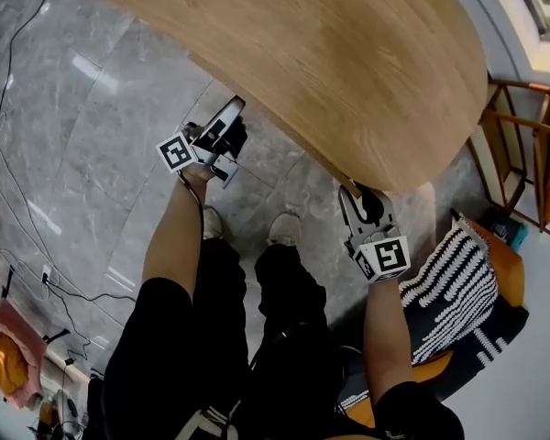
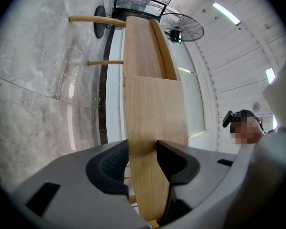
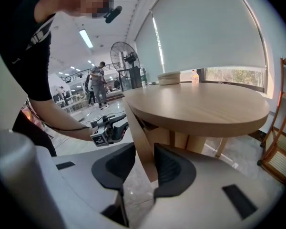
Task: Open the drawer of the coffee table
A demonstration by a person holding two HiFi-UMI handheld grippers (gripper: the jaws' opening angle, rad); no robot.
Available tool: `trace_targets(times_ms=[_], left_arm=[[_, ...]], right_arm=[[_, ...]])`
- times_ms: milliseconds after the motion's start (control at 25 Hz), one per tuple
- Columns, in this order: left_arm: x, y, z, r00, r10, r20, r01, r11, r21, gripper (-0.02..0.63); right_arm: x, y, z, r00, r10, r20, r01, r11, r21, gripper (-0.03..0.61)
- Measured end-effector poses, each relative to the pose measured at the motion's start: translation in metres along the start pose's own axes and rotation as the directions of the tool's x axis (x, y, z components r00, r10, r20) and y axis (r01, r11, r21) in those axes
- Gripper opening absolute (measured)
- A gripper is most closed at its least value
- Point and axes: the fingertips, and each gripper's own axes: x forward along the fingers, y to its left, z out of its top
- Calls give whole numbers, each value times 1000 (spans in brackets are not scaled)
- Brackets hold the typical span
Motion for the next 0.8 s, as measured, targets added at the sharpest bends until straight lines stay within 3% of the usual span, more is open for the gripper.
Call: trace_targets(times_ms=[240, 520, 800], left_arm=[[-37, -9, -2, 999, 47, 8, -47, 999, -17, 198], [-62, -17, -4, 997, 78, -8, -78, 996, -32, 195], [-69, -17, -3, 997, 75, -31, -76, 996, -41, 190]], right_arm=[[-5, 38, -12, 996, 49, -71, -52, 998, -41, 127], [-10, 62, -19, 993, 38, -110, -44, 998, -46, 126], [-8, 73, -21, 983, 55, -178, -80, 987, -137, 110]])
